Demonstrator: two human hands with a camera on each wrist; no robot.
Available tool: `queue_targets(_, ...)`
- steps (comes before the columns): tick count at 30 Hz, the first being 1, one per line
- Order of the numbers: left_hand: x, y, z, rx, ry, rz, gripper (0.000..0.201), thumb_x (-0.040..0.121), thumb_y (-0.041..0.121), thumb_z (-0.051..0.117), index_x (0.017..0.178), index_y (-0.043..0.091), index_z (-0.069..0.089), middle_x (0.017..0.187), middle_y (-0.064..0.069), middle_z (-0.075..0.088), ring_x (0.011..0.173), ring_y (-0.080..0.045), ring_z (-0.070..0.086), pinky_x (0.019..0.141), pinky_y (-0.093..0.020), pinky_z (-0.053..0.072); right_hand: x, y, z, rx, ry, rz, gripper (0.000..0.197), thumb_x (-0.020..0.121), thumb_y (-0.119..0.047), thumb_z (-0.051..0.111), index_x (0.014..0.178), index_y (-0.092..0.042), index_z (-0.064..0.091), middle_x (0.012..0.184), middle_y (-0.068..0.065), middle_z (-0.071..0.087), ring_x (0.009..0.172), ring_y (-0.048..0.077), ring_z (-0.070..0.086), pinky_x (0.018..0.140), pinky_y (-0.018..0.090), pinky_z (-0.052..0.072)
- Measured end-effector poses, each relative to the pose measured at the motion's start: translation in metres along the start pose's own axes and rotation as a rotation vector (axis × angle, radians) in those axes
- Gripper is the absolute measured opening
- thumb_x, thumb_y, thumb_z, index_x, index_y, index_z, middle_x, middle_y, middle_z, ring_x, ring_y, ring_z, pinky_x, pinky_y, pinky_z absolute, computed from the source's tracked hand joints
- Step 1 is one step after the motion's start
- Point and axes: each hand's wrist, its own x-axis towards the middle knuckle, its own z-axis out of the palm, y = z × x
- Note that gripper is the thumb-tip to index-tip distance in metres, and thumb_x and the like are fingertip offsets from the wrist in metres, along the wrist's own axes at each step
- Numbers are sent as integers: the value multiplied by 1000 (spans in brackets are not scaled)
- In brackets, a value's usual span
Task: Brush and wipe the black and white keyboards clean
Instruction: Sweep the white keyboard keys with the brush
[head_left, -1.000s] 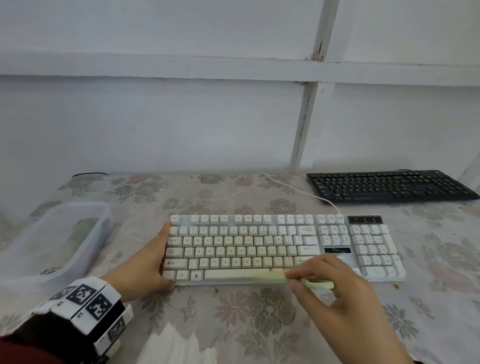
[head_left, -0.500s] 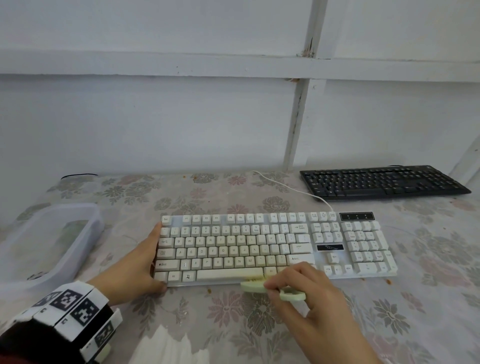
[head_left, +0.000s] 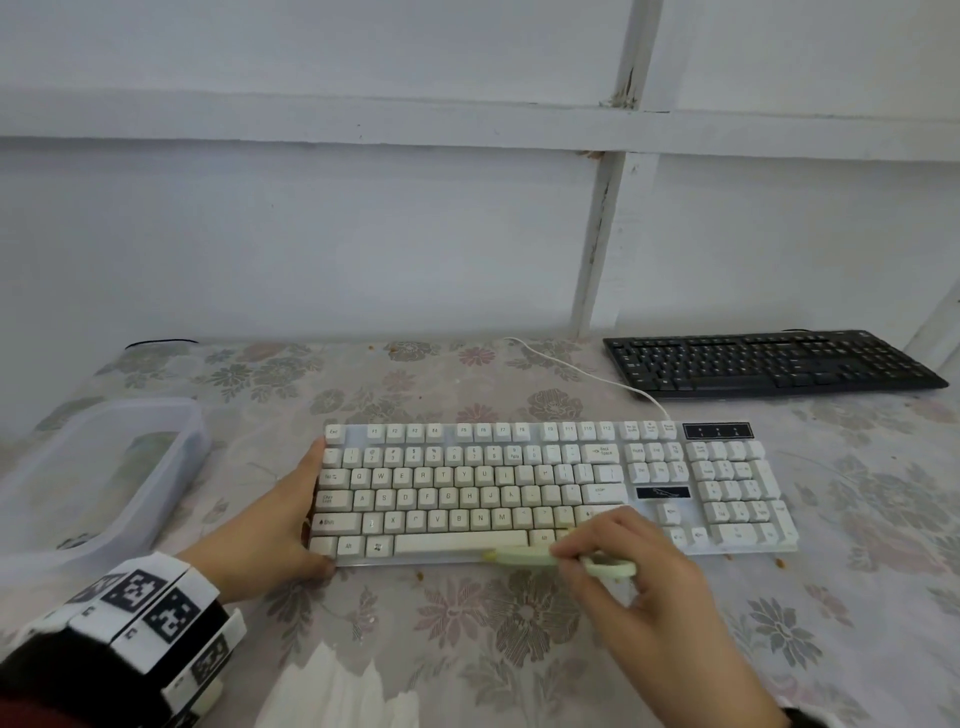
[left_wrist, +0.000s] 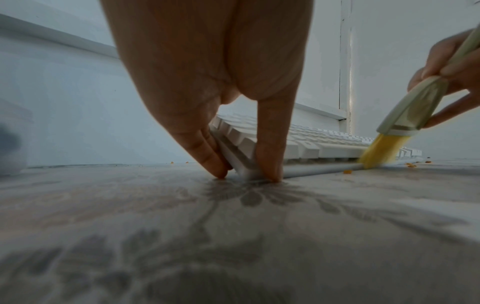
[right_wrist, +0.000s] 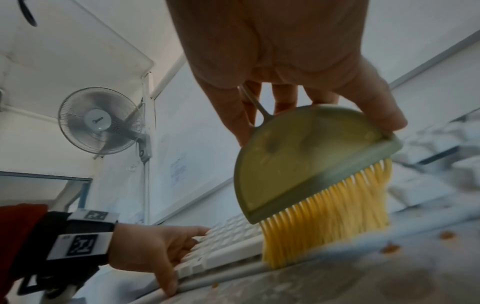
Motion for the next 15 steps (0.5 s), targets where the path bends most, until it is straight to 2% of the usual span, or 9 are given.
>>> queue_targets(4,0,-2,0,5,8,9,120,64,5,75,138,54,-5,126,26,46,105,12,52,79,-17,51,-2,-5,-11,-10,39,-14,12,73,-43,54,82,-42,62,89,-17,61,87,7,56,75,19,44)
queue_targets(7,-1,1,0,6,15,24,119,64,3,75,129,62,-5,124,28,45,104,16,50,77,-15,50,-1,-5,-17,28,28,23,9,74,-40,58,81,-39,63,89,-16,61,88,7,57,74,13,43)
queue_targets(8,-1,1,0,7,17,26,118,64,2,75,128,62,-5,125,29,44,103,16,50,76,-14,50,-1,0,-21,27,45,36,8,76,-31,66,81,-37,64,88,-15,62,88,6,57,74,12,42)
queue_targets(9,-1,2,0,7,19,29,119,64,2,75,128,63,-5,125,29,44,103,17,50,75,-14,49,-2,6,-28,23,73,60,20,77,-18,72,80,-36,65,87,-15,63,87,5,58,73,10,42)
queue_targets(11,-2,2,-1,6,18,34,119,64,3,75,127,64,-6,126,30,42,103,17,50,75,-14,49,-5,14,-44,33,118,120,36,75,3,73,77,-33,65,82,-14,63,83,4,58,69,6,41)
queue_targets(15,-1,2,-1,10,19,26,119,65,3,76,125,65,-6,123,29,45,101,16,52,75,-15,50,-9,11,-65,35,161,149,39,73,7,70,68,-31,66,72,-14,63,76,1,58,56,7,41)
